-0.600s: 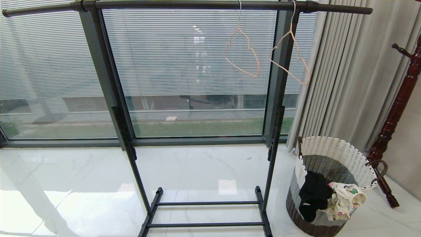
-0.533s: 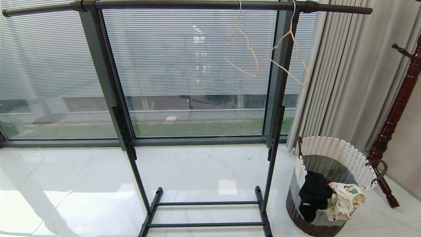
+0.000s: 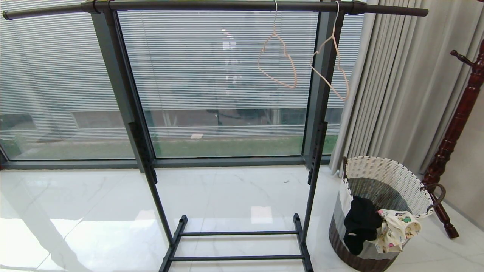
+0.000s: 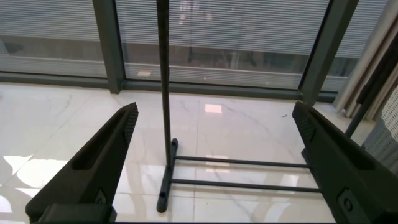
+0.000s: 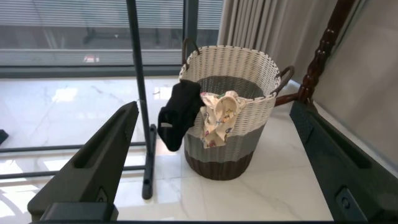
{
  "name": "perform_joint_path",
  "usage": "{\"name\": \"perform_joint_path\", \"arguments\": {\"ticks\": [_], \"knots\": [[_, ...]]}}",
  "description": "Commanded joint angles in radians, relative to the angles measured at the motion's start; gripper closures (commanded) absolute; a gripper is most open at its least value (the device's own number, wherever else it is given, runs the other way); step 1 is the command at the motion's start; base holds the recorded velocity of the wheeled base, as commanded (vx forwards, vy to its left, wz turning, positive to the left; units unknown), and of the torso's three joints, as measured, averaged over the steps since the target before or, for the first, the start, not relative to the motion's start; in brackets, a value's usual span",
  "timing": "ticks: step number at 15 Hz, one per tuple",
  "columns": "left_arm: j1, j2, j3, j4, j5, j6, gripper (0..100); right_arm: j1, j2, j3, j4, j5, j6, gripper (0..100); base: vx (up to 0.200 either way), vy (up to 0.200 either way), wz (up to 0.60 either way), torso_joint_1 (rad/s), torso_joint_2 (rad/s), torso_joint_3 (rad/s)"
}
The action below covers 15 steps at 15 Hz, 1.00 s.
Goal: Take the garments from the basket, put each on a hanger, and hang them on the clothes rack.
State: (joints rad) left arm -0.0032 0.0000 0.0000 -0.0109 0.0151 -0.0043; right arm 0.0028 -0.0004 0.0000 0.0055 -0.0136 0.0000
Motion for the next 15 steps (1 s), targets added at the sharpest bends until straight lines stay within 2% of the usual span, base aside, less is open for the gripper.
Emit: {"name": "perform_joint_path", "arguments": {"ticks": [1,9,14,15], "knots": [[0.0,0.0,0.0,0.0,0.0,0.0,0,0.0,0.0,0.0,0.001,0.0,0.002,0,0.0,-0.2,0.0,0.002,0.01,0.002],[0.0,0.0,0.0,0.0,0.0,-0.002,0,0.0,0.0,0.0,-0.001,0.0,0.0,0,0.0,-0.2,0.0,0.004,0.0,0.003],[0.0,0.0,0.0,0.0,0.002,-0.011,0,0.0,0.0,0.0,0.001,0.0,0.002,0,0.0,0.0,0.0,0.0,0.0,0.0],[0.0,0.0,0.0,0.0,0.002,-0.011,0,0.0,0.0,0.0,0.001,0.0,0.002,0,0.2,0.0,0.0,0.002,0.01,0.002]]}}
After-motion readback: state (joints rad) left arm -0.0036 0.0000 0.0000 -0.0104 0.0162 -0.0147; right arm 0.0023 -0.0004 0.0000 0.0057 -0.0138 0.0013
